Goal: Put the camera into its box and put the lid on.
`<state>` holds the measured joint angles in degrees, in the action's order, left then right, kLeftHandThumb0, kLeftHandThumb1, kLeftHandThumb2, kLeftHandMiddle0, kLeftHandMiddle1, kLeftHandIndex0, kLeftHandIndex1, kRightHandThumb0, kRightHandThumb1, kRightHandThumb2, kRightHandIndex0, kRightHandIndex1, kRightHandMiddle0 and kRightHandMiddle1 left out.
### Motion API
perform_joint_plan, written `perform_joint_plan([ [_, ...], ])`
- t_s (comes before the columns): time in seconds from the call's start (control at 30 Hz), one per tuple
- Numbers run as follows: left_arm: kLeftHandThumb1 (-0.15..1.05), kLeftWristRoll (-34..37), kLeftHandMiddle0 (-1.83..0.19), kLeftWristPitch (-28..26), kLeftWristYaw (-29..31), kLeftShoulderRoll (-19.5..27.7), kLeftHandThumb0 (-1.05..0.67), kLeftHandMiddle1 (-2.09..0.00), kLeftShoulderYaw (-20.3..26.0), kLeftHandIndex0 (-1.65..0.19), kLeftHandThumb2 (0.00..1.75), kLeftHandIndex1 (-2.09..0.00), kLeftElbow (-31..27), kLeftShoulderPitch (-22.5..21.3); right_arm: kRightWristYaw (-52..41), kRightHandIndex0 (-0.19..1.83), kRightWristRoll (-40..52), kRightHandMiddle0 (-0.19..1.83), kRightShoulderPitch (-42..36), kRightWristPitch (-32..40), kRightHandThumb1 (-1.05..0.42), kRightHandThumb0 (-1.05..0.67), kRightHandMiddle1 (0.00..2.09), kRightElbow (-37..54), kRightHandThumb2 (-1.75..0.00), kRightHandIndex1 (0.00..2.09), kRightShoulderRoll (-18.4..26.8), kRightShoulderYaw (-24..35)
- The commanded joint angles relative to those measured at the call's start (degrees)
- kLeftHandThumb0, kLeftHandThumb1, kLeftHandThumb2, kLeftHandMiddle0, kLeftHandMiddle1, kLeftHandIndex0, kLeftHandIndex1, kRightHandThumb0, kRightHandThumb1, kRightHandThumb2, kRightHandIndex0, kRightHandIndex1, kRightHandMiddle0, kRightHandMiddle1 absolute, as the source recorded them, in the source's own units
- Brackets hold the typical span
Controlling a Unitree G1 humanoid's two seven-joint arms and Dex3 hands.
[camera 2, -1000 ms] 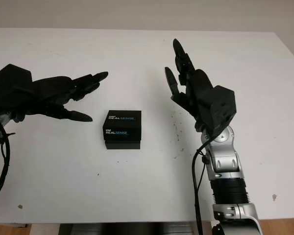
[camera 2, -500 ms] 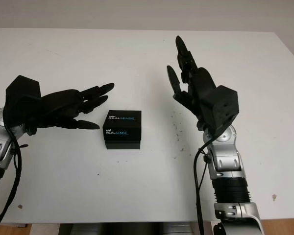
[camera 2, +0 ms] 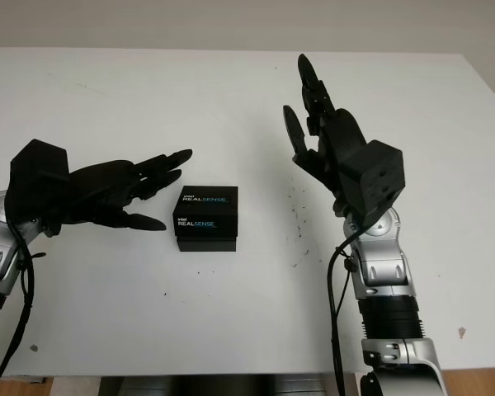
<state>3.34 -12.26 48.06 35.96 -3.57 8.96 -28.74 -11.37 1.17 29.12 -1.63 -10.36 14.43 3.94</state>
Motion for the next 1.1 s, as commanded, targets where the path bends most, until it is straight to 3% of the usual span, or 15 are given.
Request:
perform_joint_plan([
  [0.0,0.86,0.3,0.18,0.0,0.2,0.6,-0.94,-0.05,0.2,0.19,0.05,-0.03,-1.3,0.5,0.2,-0.09,-0.1,-0.06,0.7,-0.4,-1.05,-0.68,0.04,0.4,-0.63,0.05,0.6,0.4],
  [0.33,0.85,-1.2,0.13,0.2,-1.3,0.1,-0.90,-0.07,-0.5,0.16,0.06,-0.05,-2.8,1.6,-0.1,-0.09,0.0,-0.07,0.5,-0.7,-1.05,-0.69,0.04,0.6,-0.64,0.05,0.7,0.4],
  [1.07,0.84,-1.0,-0.01,1.6,-5.3,-4.2,-0.82,-0.07,-0.9,0.04,0.05,-0.10,0.9,1.2,-0.3,-0.11,0.0,-0.08,-0.1,-0.5,-1.05,-0.68,0.04,1.3,-0.64,0.05,0.7,0.3],
])
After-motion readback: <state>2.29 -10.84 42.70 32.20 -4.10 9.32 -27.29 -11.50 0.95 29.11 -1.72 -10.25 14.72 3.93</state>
